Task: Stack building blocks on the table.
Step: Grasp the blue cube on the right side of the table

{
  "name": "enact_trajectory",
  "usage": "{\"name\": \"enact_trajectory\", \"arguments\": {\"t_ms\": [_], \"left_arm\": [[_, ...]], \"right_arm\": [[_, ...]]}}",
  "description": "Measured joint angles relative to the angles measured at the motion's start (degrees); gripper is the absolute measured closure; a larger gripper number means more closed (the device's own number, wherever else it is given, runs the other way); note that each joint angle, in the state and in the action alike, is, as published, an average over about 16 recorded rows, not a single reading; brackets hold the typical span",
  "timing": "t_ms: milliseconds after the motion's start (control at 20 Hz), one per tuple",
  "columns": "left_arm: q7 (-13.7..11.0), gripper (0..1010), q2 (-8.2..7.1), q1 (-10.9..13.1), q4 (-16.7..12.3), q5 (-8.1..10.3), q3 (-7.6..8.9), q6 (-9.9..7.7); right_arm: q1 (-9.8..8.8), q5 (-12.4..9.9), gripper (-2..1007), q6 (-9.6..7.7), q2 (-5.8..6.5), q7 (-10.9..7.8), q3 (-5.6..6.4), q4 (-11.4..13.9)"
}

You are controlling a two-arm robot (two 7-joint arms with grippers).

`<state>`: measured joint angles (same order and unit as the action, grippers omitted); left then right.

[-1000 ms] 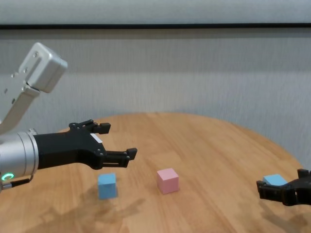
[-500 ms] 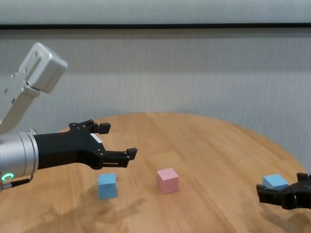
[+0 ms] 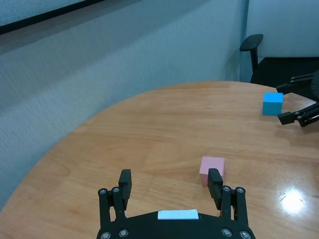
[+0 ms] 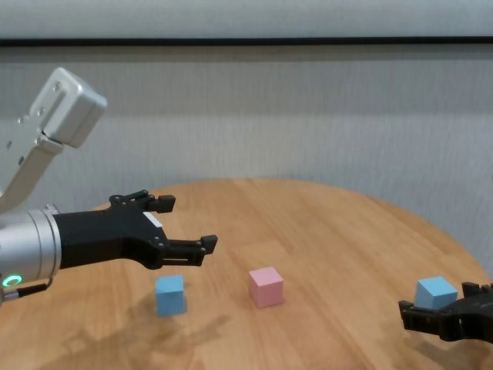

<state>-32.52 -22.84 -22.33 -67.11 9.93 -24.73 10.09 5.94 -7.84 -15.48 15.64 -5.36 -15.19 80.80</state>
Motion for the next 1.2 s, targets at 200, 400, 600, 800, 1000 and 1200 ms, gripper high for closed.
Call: {"name": "enact_trajectory", "arguments": {"t_ms": [200, 400, 600, 800, 1000, 1200], "left_arm": [[0.0, 7, 0.00, 0.0, 0.0, 0.00, 0.00, 0.00], [0.0, 8, 0.00, 0.0, 0.0, 0.00, 0.00, 0.00], [0.0, 8, 0.00, 0.0, 0.0, 0.00, 0.00, 0.00], [0.0, 8, 0.00, 0.0, 0.0, 0.00, 0.00, 0.00], [0.0, 8, 0.00, 0.0, 0.0, 0.00, 0.00, 0.00], [0.0, 8, 0.00, 0.0, 0.0, 0.00, 0.00, 0.00]], "right_arm": [[0.22, 0.4, 4, 0.52, -0.39, -0.44, 0.34, -0.8], [0.51, 0.9, 4, 1.08, -0.80, -0.82, 0.68, -1.5], [0.77, 1.3, 4, 1.54, -1.23, -1.16, 1.02, -2.1], [0.94, 1.7, 4, 1.90, -1.66, -1.54, 1.33, -2.5], [1.05, 2.1, 4, 2.08, -2.05, -1.90, 1.63, -2.8], [1.07, 2.4, 4, 2.01, -2.38, -2.16, 1.99, -3.0]]}}
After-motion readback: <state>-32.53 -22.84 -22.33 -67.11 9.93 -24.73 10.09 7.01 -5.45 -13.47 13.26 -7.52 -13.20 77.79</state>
